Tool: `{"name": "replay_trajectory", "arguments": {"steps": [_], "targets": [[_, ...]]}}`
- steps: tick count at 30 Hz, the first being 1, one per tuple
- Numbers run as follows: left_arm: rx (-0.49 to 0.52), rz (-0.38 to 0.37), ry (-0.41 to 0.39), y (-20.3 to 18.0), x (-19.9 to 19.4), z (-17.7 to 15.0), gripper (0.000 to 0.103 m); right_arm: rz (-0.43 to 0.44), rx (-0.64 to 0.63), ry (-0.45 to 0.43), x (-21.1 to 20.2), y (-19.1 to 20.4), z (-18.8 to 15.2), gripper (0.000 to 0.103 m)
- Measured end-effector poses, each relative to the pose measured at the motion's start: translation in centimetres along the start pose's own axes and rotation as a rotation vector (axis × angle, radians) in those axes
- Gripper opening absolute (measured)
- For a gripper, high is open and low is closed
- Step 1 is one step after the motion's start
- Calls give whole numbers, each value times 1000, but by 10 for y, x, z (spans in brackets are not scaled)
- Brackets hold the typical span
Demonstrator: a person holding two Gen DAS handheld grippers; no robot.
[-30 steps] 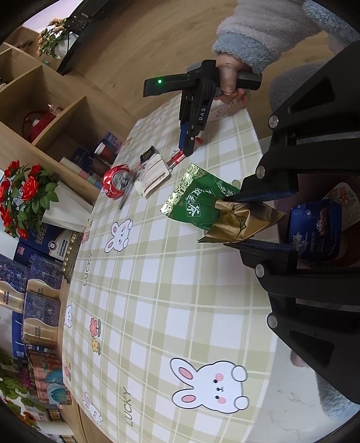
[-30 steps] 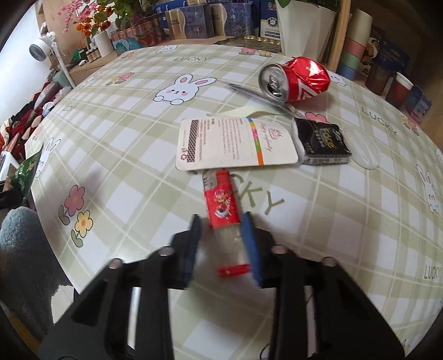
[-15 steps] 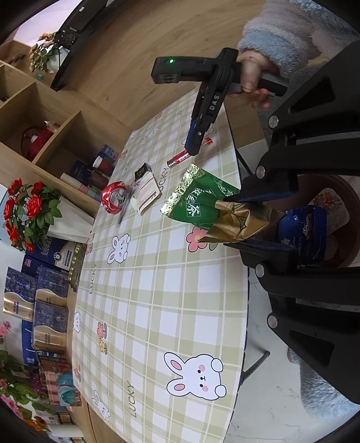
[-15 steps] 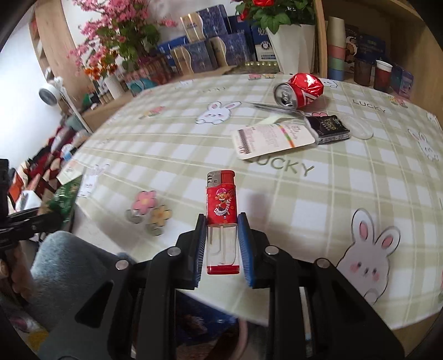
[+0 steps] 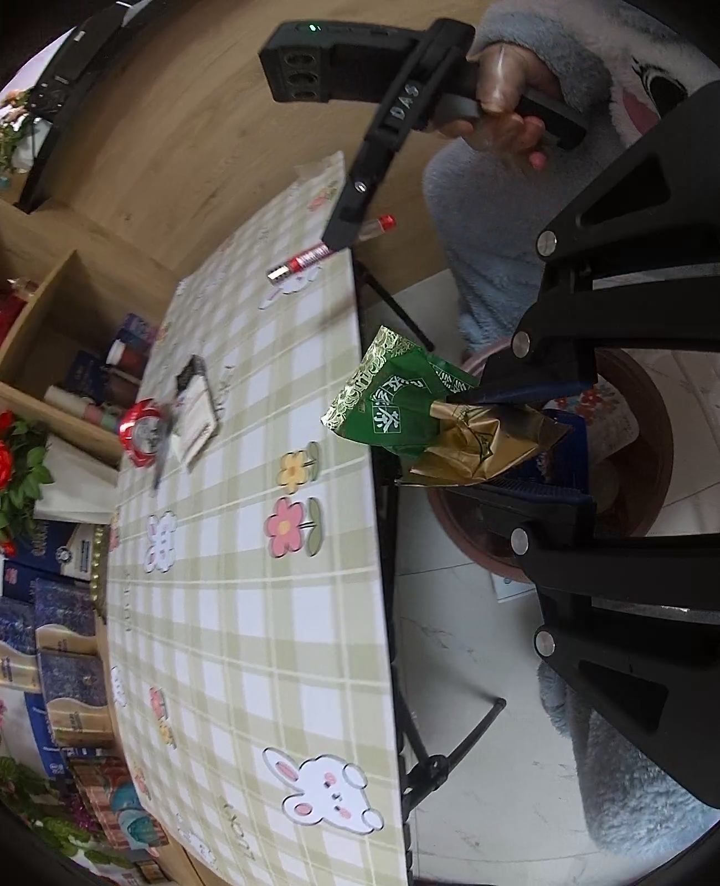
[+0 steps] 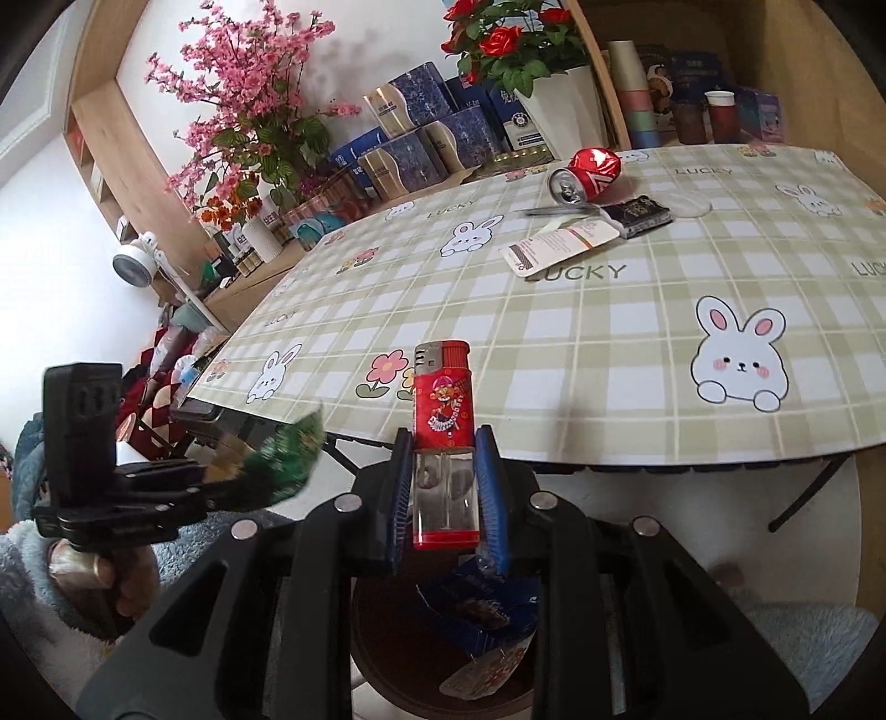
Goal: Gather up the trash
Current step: 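Carry the wrapper and lighter in both grippers down over the bin, then open the left gripper to drop the green wrapper into the bin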
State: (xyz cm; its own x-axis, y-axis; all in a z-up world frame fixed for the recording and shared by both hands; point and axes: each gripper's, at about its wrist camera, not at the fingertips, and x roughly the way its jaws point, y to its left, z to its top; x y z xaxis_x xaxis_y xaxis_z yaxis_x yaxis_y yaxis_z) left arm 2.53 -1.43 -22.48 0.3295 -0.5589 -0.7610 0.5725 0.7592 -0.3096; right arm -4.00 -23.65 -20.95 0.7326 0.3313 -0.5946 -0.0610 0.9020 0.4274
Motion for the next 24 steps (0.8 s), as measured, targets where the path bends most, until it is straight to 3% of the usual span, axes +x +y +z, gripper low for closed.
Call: {"name": "replay_trajectory", "arguments": {"steps": [8, 24], "targets": [[-31, 0, 158, 3, 45, -7, 24, 23, 42, 26, 14, -13, -5, 26], [79, -11, 421, -20, 132, -16, 24, 9, 152, 25, 19, -44, -10, 26]]}}
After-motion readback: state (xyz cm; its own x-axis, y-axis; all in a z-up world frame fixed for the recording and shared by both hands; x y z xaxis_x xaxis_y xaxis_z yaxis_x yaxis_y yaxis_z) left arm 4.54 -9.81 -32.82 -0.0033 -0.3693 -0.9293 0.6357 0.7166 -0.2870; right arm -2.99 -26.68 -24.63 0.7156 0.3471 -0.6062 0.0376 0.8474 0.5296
